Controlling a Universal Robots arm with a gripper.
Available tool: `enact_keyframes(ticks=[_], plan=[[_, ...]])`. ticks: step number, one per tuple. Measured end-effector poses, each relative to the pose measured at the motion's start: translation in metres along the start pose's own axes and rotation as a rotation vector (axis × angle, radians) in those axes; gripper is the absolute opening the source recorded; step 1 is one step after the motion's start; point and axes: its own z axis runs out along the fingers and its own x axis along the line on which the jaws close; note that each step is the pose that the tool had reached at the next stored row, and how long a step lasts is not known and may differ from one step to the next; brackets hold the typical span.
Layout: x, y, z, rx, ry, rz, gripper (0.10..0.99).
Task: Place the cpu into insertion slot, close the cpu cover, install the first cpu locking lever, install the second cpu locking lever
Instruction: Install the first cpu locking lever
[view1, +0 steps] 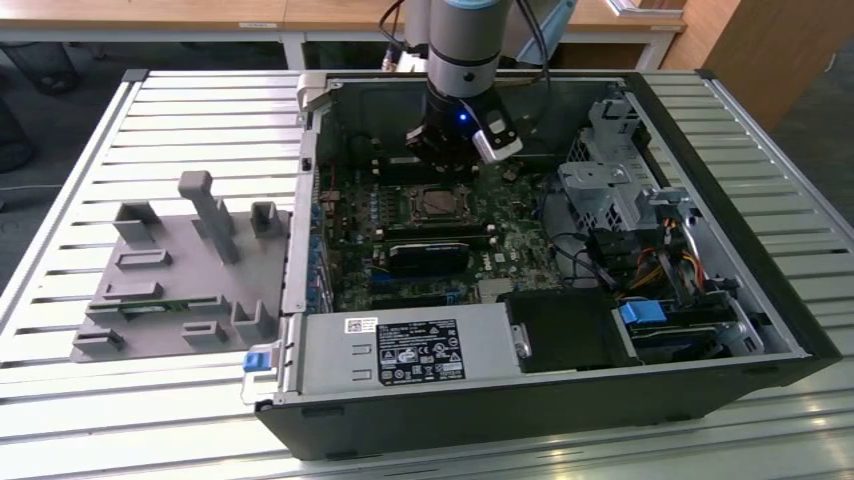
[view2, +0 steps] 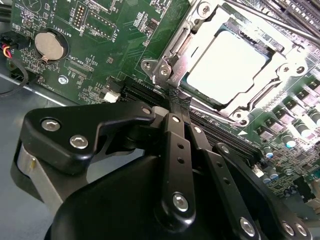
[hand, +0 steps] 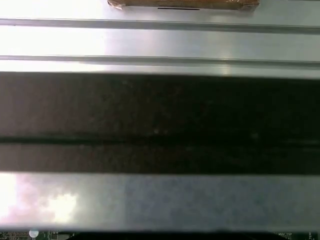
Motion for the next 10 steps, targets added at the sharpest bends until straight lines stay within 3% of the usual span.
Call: enact_keyframes(ticks=[10], plan=[[-0.0001, 0.0004, -0.0017, 0.003, -0.0004, 0.0, 0.106]])
